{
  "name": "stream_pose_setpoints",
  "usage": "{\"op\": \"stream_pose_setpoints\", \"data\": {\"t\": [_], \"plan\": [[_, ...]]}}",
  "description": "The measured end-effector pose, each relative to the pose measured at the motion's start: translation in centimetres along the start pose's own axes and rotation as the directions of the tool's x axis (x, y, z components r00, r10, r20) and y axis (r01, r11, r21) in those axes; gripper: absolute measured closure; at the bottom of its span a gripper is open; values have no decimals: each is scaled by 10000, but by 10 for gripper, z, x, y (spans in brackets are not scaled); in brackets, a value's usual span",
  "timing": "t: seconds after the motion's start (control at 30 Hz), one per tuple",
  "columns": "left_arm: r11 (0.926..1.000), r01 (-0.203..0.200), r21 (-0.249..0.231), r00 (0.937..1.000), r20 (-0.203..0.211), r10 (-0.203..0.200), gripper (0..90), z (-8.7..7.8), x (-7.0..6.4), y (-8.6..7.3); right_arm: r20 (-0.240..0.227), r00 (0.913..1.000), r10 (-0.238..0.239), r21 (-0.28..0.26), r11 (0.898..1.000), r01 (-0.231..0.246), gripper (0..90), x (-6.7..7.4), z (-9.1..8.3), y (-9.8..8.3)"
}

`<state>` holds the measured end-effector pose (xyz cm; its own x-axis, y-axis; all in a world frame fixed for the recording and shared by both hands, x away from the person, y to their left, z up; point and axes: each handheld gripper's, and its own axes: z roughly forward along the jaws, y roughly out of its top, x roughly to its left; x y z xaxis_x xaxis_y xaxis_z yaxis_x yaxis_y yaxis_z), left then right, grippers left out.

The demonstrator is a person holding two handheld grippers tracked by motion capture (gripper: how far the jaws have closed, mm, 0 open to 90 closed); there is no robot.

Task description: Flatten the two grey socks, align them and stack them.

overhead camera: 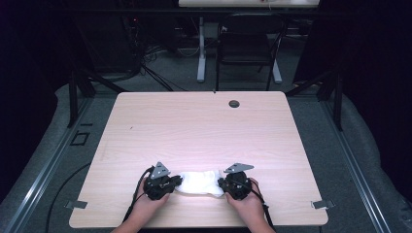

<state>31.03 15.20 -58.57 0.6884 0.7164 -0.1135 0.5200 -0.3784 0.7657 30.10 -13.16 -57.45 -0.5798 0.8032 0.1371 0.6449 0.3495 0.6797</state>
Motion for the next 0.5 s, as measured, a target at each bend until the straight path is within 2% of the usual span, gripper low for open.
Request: {"op": "stream_pose_setpoints", "data": {"t": [0.3, 0.43, 0.47, 0.5], "plan": [[10000, -77, 24, 9997, -242, 78, 828, 5, 6, 6, 21, 9999, -128, 100, 9999, 128, 858, -7, 7, 10], [10000, -12, 17, 9993, -366, 13, 830, 9, 12, 10, 92, 9999, -143, 41, 9999, 143, 857, -10, 12, 16], [9998, 144, -123, 9992, -363, -149, 831, 11, 16, 11, 90, 9999, -84, 24, 10000, 84, 858, -12, 15, 18], [9998, 144, -123, 9992, -363, -149, 833, 11, 16, 11, 90, 9999, -84, 24, 10000, 84, 858, -12, 15, 18]]}}
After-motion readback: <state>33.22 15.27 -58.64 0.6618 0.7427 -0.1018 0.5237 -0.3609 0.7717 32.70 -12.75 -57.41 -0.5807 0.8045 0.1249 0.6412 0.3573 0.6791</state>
